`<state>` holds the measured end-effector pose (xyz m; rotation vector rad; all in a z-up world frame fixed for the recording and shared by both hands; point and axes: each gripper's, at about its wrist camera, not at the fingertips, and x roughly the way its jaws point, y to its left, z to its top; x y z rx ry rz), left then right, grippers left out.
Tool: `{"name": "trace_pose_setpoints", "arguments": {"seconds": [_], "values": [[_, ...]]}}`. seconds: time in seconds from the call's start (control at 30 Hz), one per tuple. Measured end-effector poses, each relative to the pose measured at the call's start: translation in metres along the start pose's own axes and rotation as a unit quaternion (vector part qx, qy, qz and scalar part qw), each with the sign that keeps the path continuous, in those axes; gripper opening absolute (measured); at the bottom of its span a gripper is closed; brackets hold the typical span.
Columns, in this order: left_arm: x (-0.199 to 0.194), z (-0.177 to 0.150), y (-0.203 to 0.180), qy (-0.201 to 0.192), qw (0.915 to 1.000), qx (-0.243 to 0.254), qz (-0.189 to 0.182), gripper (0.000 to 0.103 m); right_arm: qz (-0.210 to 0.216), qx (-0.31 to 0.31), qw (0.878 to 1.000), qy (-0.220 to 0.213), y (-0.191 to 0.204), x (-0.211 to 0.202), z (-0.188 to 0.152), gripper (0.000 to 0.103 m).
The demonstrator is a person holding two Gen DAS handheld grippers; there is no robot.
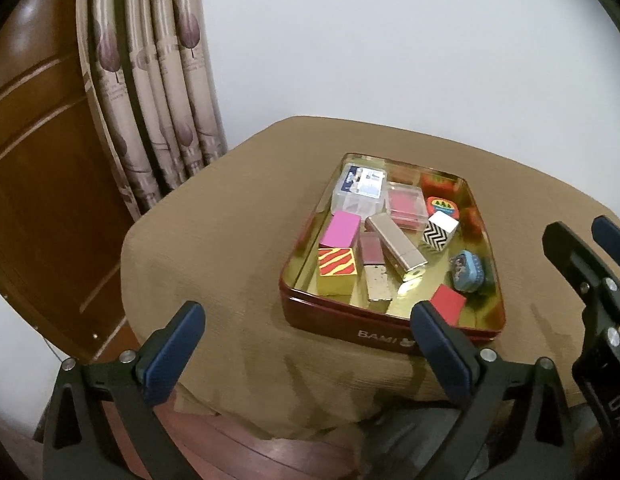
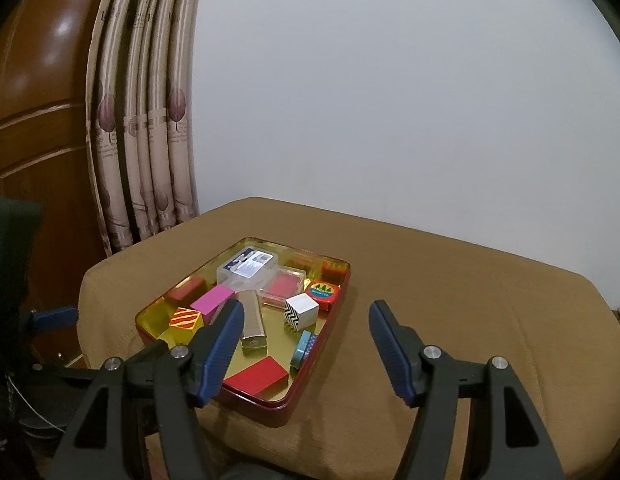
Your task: Organize rigid objects
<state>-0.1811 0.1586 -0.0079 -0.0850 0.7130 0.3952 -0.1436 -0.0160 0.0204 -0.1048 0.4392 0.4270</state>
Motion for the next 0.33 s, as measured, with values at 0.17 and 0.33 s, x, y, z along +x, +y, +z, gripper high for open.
{"name": "trace_pose_setpoints", "arguments": {"seconds": [0.17,0.33], "values": [[-0.0003,-0.0013,0.0028,-0.003,0.9999,-0.008,-0.006,0.101,0.001,-0.004,1.000,0.007,0.0028,0.0031,-0.0020,0.067],[-0.0032,-0.0009,0.0015,-0.011,0.9999,0.000,-0.004,0.101,0.001,-0.003,1.000,0.008,0.0031,0.0037,-0.0016,0.067]]}}
